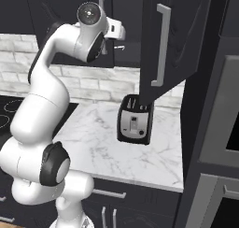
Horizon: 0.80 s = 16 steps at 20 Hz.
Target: Open the cabinet and move the ladle to the pot. Then close the cabinet.
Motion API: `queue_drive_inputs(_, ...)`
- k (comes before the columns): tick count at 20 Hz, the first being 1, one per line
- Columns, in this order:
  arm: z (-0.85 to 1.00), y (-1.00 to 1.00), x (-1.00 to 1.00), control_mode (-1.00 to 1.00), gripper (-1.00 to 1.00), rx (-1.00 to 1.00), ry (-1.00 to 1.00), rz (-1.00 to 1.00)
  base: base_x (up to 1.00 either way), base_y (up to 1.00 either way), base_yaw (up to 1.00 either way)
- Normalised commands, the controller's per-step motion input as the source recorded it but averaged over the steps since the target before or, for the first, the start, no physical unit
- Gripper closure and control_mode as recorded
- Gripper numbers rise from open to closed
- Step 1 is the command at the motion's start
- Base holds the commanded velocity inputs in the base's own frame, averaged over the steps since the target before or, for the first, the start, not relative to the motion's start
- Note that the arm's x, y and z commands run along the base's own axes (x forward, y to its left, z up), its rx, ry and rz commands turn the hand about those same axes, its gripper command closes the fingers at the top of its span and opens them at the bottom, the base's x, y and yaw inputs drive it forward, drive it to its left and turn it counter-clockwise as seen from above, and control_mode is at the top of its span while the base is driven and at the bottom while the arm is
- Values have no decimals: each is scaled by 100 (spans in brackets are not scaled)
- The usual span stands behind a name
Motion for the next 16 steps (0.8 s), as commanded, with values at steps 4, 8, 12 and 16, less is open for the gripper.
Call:
queue_drive_inputs(4,-11,-43,0,-100,100,2,0,0,0,0,0)
queue_drive_inputs(8,-24,-31,0,-100,100,0,0,0,0,0,0)
queue_drive_inputs(12,-26,-4,0,-100,100,0,0,0,0,0,0)
queue_drive_inputs(16,-2,0,-11,-100,100,-2,0,2,0,0,0)
